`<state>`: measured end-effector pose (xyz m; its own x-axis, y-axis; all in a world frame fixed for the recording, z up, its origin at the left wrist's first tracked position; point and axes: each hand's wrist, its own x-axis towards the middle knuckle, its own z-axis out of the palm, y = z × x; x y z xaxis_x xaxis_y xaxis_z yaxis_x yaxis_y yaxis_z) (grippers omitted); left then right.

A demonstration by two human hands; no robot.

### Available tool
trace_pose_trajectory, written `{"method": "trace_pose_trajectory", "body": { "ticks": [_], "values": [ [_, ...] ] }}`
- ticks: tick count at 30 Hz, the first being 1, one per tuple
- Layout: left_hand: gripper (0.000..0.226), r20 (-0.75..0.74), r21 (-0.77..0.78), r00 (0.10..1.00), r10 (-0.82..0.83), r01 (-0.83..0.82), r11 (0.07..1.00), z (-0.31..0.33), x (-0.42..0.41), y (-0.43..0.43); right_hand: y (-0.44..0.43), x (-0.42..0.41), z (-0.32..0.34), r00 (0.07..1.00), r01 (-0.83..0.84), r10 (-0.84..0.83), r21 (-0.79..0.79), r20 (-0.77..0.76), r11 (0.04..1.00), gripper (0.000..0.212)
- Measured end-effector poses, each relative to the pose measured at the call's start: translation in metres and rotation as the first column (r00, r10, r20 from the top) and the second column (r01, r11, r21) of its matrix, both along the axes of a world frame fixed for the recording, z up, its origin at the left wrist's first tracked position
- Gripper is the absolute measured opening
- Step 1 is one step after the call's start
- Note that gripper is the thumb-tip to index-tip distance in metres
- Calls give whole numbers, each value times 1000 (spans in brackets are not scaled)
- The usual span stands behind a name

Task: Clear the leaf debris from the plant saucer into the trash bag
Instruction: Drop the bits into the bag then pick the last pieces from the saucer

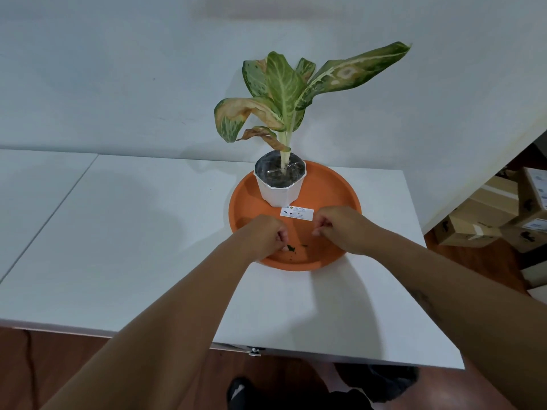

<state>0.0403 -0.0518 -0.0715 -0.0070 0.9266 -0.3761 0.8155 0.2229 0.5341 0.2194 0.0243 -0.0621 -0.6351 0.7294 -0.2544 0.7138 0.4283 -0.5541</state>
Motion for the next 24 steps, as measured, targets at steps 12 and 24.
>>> {"method": "trace_pose_trajectory", "body": {
  "ticks": [12, 24],
  "values": [
    [17, 1, 26, 998, 58, -58, 998, 11, -26, -5, -19, -20, -18, 967, -135, 121, 47, 223, 990, 7],
    [17, -93, -103, 995, 38, -47, 994, 11, -7, 6, -13, -16, -10, 988, -12, 6, 36, 151, 999, 14]
  ]
}}
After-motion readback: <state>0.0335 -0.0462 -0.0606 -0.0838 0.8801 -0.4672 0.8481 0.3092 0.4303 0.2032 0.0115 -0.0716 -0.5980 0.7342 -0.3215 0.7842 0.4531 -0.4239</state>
